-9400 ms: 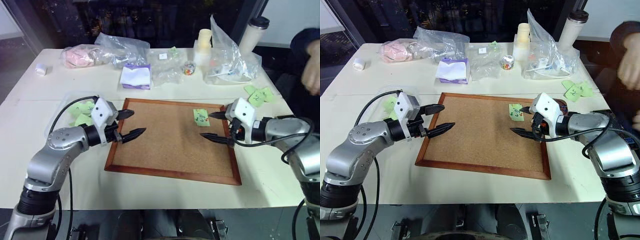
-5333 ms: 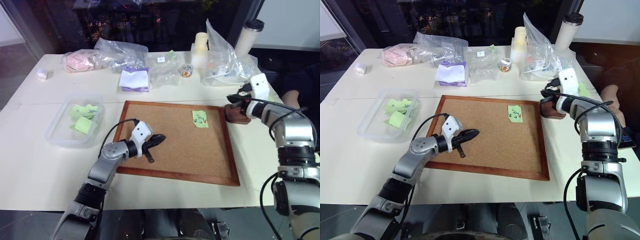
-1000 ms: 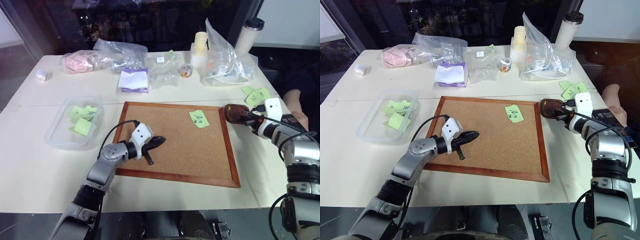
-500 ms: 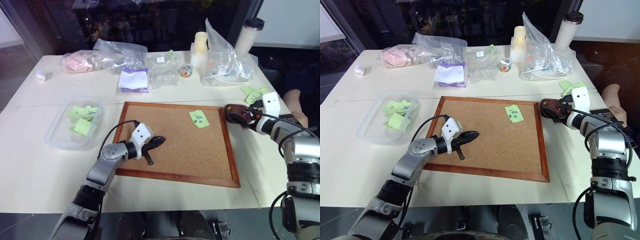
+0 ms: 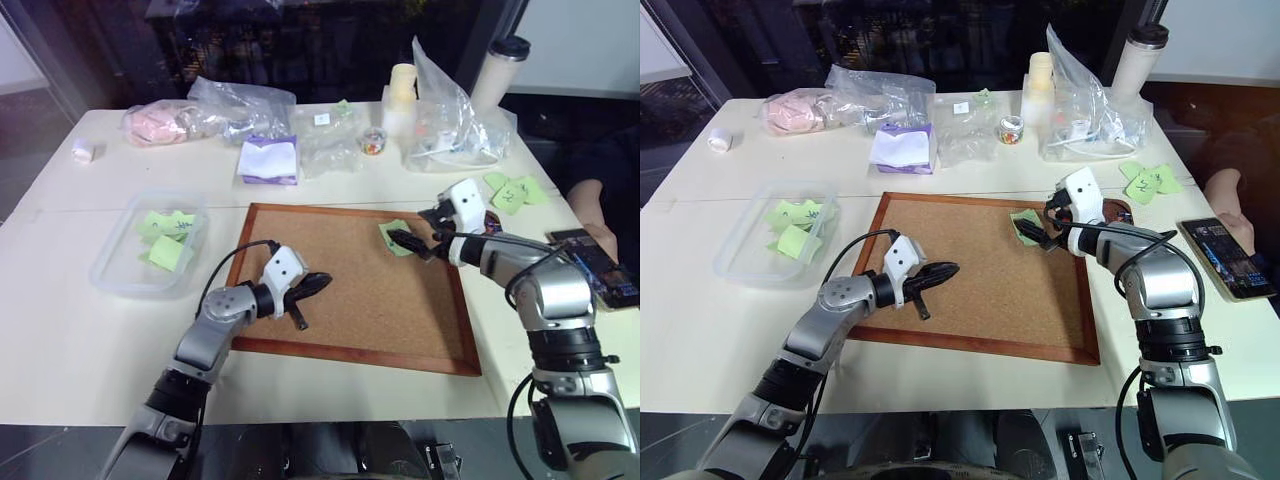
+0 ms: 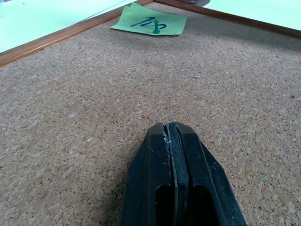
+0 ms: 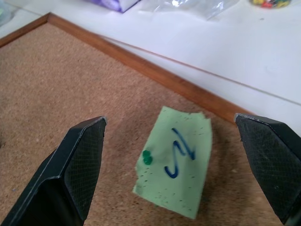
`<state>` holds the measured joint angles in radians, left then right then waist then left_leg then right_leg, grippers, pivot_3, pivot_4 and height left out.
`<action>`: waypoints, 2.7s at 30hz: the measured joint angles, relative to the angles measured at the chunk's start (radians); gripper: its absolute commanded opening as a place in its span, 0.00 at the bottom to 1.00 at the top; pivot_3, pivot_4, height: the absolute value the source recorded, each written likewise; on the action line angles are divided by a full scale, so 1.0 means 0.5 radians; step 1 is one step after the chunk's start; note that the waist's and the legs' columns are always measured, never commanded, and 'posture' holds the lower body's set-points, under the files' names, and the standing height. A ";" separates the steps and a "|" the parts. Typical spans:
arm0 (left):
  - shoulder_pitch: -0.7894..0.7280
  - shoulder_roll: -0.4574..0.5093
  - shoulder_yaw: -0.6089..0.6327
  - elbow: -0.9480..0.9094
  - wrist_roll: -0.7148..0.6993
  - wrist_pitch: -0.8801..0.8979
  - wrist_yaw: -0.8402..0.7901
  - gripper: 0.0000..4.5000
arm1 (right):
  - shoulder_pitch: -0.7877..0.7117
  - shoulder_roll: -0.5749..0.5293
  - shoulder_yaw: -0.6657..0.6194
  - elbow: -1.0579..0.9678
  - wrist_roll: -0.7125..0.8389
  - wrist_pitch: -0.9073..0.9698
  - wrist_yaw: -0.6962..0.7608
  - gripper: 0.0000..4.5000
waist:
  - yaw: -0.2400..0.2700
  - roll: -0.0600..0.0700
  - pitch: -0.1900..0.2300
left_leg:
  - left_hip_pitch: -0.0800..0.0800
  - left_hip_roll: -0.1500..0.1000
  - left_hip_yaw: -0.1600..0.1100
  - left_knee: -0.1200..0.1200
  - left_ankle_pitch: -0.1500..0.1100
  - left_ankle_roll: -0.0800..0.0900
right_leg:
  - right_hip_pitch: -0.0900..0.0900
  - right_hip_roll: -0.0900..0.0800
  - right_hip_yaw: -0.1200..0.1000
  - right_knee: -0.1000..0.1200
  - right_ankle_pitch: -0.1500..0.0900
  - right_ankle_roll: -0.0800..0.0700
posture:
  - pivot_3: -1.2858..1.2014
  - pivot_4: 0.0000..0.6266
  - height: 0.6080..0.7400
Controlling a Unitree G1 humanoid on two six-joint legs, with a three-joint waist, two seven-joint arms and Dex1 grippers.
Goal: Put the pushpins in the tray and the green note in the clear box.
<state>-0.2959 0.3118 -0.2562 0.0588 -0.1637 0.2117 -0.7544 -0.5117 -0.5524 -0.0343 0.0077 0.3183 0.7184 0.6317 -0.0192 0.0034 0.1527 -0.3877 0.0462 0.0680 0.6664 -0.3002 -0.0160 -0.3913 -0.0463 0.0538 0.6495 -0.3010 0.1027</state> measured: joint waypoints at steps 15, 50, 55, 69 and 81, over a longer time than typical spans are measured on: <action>0.023 0.004 0.001 -0.027 0.000 0.000 0.041 0.00 | 0.014 0.075 0.138 0.158 -0.090 -0.146 0.023 0.70 | -0.004 0.000 0.000 | 0.000 0.000 0.001 -0.001 0.000 0.000 | -0.001 0.001 0.000 0.000 0.000 0.000 | 0.52 0.24 1.00; 0.023 -0.104 0.037 -0.042 -0.014 0.060 0.139 0.00 | 0.132 -0.034 0.100 -0.323 -0.022 0.084 0.086 0.02 | 0.015 -0.001 0.000 | -0.001 0.000 0.001 -0.002 0.000 0.000 | -0.001 -0.002 0.000 -0.003 0.000 0.000 | 0.52 0.24 1.00; -0.047 -0.295 0.185 -0.061 -0.207 0.358 0.228 0.00 | 0.229 -0.064 0.093 -0.592 0.049 0.213 0.070 0.02 | 0.026 -0.007 0.003 | -0.008 -0.004 -0.007 0.002 0.000 0.000 | -0.002 -0.005 -0.005 -0.003 0.000 0.001 | 0.52 0.24 1.00; -0.344 -0.697 0.660 0.048 -0.883 1.064 0.463 0.53 | 0.300 -0.070 0.090 -0.914 0.131 0.425 -0.063 0.00 | 0.015 -0.026 0.015 | -0.041 -0.008 -0.019 0.003 0.006 -0.009 | -0.033 -0.002 -0.010 0.000 0.001 0.001 | 0.52 0.24 1.00; -0.464 -0.818 0.777 0.158 -1.123 1.290 0.532 0.53 | 0.296 -0.070 0.098 -1.030 0.197 0.475 -0.102 0.00 | 0.014 -0.027 0.016 | -0.041 -0.011 -0.021 0.004 0.006 -0.011 | -0.032 -0.001 -0.012 -0.001 0.001 0.001 | 0.52 0.24 1.00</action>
<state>-0.5278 -0.0972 0.1321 0.1380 -0.7252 0.8570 -0.4885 -0.3639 -0.5872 0.0148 -0.5071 0.4166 0.9560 0.5808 -0.0121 -0.0100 0.1604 -0.4083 0.0409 0.0576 0.6683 -0.2969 -0.0213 -0.4072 -0.0469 0.0476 0.6492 -0.3008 0.1033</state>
